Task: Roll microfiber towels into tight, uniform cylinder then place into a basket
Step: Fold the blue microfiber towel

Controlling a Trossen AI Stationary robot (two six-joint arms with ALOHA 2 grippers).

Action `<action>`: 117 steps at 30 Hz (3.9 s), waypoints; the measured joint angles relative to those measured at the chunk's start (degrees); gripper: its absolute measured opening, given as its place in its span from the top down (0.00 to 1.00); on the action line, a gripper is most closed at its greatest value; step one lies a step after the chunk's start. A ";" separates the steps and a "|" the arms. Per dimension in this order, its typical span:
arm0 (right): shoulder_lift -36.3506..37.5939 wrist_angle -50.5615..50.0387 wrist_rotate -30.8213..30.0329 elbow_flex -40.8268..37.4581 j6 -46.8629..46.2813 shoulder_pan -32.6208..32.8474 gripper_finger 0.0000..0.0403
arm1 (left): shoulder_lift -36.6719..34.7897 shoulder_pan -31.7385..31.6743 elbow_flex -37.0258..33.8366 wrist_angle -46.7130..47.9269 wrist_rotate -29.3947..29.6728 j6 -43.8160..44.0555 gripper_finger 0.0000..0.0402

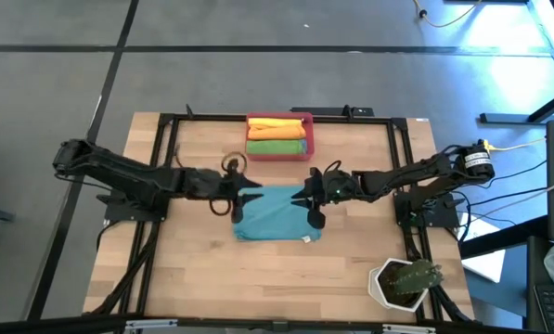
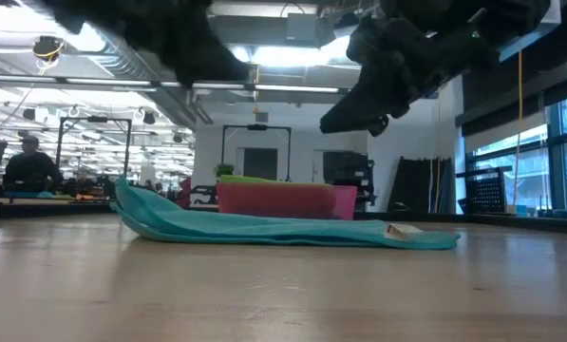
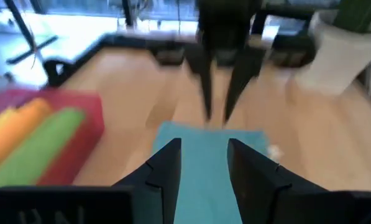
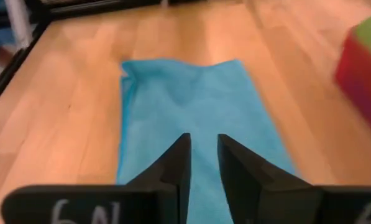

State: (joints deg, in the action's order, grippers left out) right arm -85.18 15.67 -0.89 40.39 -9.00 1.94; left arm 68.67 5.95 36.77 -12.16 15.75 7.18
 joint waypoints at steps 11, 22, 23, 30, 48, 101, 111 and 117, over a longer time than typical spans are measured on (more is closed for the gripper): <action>-0.16 -1.43 0.09 -0.38 -1.28 1.33 0.80 | 9.78 -7.52 1.17 -5.72 -7.09 7.70 0.70; -0.17 -5.64 1.88 -0.42 -5.87 1.32 0.80 | 14.23 -7.82 1.09 -0.35 -10.42 8.93 0.70; -0.19 -6.76 3.47 -0.44 -6.57 1.28 0.80 | 14.22 -7.77 1.09 -0.32 -11.87 9.01 0.70; -0.22 -11.11 6.59 -0.47 -7.22 2.65 0.80 | 14.22 -7.64 1.09 1.10 -16.37 7.74 0.70; -0.22 -14.39 3.63 -0.47 -3.62 4.65 0.80 | 15.04 -0.55 1.09 12.60 -8.02 12.13 0.70; -12.08 -15.81 9.60 -0.23 -13.20 1.50 0.80 | 10.32 2.50 -0.71 11.99 -5.66 10.54 0.70; -10.76 -17.62 9.95 -0.16 -13.25 1.22 0.80 | 10.49 -6.87 3.67 12.43 -7.57 4.69 0.70; -10.59 -19.11 9.97 -0.05 -13.25 1.22 0.80 | 11.79 -9.11 3.69 16.09 -7.71 8.26 0.70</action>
State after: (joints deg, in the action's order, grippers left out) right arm -95.78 -3.44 9.08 40.34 -22.25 3.16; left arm 80.47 -3.17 40.47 3.93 8.04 15.44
